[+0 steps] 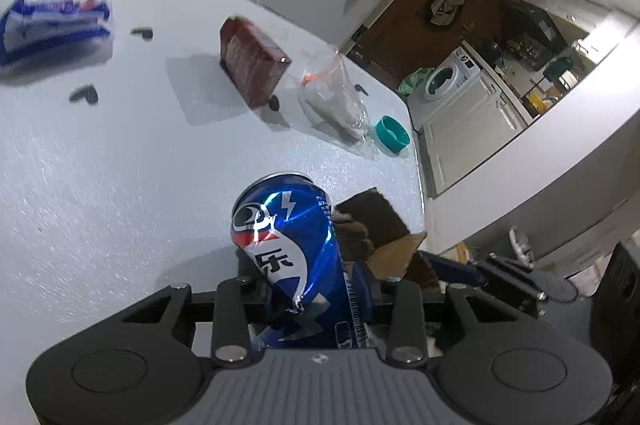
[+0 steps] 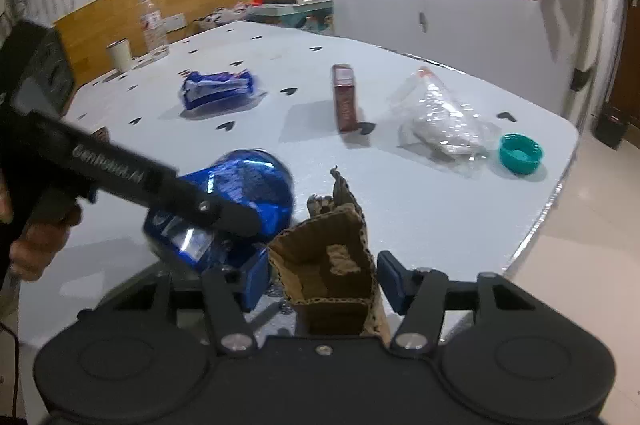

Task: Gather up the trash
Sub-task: 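Carry the Pepsi can and cardboard from the table over the trash bin, then open both tools to drop the can and cardboard into the bin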

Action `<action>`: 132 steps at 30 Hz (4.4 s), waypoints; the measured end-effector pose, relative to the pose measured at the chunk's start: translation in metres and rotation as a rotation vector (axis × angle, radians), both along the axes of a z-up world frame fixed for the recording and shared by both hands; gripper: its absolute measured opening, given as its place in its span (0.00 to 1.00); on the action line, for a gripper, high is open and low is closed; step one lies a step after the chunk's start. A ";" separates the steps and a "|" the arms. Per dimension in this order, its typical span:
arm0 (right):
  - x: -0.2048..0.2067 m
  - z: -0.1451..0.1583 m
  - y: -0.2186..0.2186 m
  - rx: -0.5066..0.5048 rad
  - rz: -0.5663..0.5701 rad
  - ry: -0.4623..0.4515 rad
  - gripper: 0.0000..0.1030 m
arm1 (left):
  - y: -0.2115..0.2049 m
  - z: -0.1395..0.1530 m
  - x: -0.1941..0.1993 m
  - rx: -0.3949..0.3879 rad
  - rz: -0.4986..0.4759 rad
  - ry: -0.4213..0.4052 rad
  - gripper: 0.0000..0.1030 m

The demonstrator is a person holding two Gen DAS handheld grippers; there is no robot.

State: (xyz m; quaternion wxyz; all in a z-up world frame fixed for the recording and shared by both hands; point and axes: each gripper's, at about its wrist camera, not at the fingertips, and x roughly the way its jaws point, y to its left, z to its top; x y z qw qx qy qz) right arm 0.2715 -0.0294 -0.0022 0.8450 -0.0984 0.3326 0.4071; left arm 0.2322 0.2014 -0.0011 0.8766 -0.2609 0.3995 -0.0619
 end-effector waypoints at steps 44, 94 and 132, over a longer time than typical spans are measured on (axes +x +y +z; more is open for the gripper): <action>-0.069 0.057 -0.186 0.178 -0.483 -0.177 0.55 | -0.193 0.072 -0.037 0.543 -0.097 -0.285 0.31; 0.019 -0.214 -0.339 0.096 -0.963 0.349 0.55 | -0.379 -0.201 0.123 0.386 -0.482 0.167 0.31; 0.072 -0.340 -0.341 -0.036 -0.896 0.652 0.58 | -0.368 -0.342 0.160 0.358 -0.502 0.529 0.76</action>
